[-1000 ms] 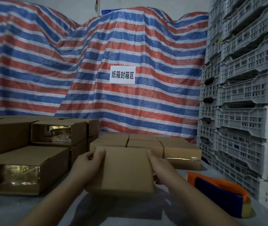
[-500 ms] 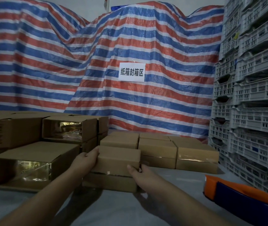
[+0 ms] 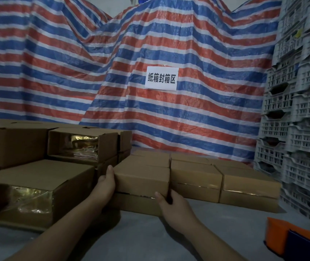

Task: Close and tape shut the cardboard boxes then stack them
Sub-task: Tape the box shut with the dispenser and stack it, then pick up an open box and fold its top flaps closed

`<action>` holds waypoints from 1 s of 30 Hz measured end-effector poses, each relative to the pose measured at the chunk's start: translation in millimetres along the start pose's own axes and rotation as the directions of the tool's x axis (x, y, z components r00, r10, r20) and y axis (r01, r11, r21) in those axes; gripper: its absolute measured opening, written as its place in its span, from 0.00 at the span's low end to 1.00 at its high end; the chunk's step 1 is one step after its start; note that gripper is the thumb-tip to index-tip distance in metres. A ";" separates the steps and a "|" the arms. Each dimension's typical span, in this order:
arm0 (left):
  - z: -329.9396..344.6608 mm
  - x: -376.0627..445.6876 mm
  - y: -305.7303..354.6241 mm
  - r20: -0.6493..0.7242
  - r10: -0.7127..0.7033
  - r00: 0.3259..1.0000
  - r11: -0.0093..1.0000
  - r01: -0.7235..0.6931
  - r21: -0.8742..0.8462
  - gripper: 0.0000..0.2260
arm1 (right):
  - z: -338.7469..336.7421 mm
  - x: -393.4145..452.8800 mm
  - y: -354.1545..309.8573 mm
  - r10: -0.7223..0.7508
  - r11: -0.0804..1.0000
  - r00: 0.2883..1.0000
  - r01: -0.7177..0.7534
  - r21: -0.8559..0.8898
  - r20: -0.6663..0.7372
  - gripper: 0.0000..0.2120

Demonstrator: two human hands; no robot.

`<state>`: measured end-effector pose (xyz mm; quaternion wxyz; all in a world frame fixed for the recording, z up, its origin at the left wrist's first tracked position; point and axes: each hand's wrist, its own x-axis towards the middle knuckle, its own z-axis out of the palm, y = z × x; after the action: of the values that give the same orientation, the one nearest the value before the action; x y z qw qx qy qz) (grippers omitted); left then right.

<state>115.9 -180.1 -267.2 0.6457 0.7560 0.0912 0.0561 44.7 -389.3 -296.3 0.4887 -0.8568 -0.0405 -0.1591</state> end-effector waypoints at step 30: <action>-242.1 -59.2 94.3 -0.283 0.787 0.549 0.601 -0.574 0.557 0.15 | 131.9 38.6 -260.4 -0.615 0.737 0.787 0.592 -0.326 0.040 0.10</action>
<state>15.2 27.3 -133.6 0.3522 0.8007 -0.0430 0.4826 53.4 -145.3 -131.8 0.2653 -0.8587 -0.2724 -0.3435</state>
